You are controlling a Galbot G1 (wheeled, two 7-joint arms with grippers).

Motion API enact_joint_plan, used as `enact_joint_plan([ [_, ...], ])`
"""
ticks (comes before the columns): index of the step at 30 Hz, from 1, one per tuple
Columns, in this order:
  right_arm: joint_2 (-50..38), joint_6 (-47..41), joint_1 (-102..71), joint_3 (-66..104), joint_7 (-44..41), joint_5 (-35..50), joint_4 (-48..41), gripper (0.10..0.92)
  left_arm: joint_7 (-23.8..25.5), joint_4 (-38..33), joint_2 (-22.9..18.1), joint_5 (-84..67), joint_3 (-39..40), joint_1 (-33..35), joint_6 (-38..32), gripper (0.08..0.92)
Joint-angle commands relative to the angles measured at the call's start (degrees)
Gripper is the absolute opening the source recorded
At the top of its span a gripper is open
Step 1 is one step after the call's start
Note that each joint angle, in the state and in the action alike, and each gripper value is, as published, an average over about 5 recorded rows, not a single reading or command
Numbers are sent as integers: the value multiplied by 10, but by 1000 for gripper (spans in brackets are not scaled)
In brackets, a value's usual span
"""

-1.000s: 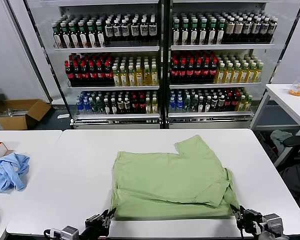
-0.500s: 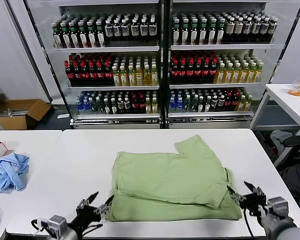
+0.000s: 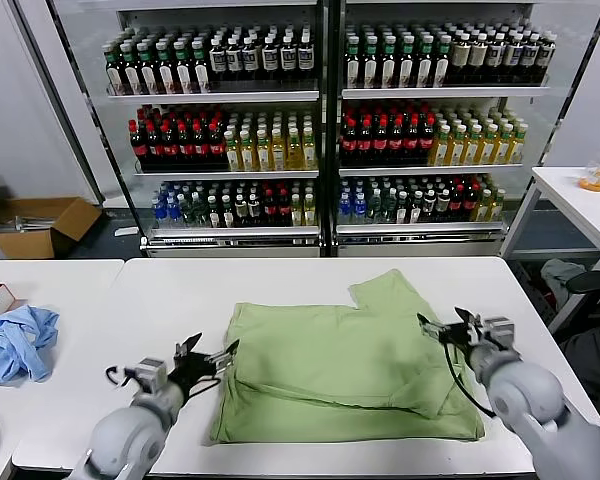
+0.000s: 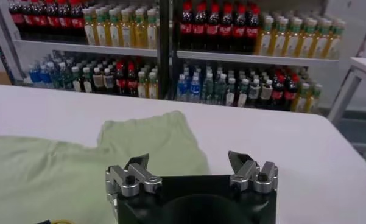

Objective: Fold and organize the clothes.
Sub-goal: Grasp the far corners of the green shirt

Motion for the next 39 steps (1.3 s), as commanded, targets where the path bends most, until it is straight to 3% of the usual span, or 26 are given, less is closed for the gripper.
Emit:
enact_joint_plan([
  [1, 49, -6, 187, -122, -3, 11, -178, 823, -7, 141, -20, 7, 73, -146, 3, 823],
  [8, 77, -4, 221, -139, -7, 12, -243, 823, -7, 189, -36, 19, 84, -183, 1, 823],
  [28, 120, -12, 254, -167, -25, 16, -338, 814, 10, 207, -45, -19, 88, -195, 29, 822],
  [31, 120, -12, 252, -170, -28, 24, -338, 759, 13, 208, -46, -21, 89, -195, 30, 790],
  [39, 116, -12, 248, -171, -35, 33, -325, 525, 23, 207, -46, -22, 90, -193, 30, 567],
])
